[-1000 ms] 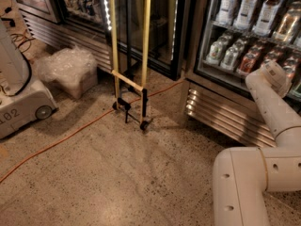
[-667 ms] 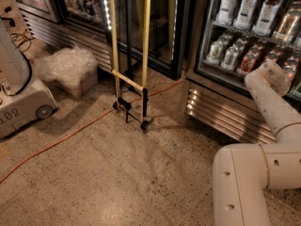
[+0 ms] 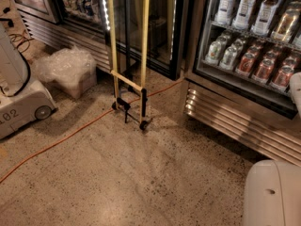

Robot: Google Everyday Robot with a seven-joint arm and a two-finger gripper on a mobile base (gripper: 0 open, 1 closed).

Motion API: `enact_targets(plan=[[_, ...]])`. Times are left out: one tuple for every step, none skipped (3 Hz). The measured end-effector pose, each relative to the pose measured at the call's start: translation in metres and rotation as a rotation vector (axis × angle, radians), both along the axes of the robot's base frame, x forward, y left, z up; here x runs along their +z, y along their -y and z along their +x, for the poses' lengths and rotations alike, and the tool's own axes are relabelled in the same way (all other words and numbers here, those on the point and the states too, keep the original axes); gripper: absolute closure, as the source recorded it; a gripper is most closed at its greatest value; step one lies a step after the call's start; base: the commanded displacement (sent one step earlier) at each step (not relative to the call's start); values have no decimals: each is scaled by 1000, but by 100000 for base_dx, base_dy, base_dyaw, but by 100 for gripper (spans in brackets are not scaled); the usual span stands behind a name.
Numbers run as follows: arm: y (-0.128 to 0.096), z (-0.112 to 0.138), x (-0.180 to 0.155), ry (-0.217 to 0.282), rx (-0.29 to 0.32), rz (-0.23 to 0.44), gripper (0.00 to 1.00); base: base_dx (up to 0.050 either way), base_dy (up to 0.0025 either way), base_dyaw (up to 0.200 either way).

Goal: Close left fridge door

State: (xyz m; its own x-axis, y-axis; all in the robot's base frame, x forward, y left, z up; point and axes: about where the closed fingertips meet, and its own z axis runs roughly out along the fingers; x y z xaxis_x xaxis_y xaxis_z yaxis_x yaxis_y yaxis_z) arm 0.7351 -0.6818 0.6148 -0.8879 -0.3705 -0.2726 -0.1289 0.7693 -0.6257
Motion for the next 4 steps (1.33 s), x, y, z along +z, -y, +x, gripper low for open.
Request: enact_targets(plan=[[-20,7,-18,32,15,108,100,0,0,0],[-20,7,-18,32,15,108,100,0,0,0],[-26,9,-21,40,24,138,100,0,0,0],[-36,22,-20,114,40,198,100,0,0,0]])
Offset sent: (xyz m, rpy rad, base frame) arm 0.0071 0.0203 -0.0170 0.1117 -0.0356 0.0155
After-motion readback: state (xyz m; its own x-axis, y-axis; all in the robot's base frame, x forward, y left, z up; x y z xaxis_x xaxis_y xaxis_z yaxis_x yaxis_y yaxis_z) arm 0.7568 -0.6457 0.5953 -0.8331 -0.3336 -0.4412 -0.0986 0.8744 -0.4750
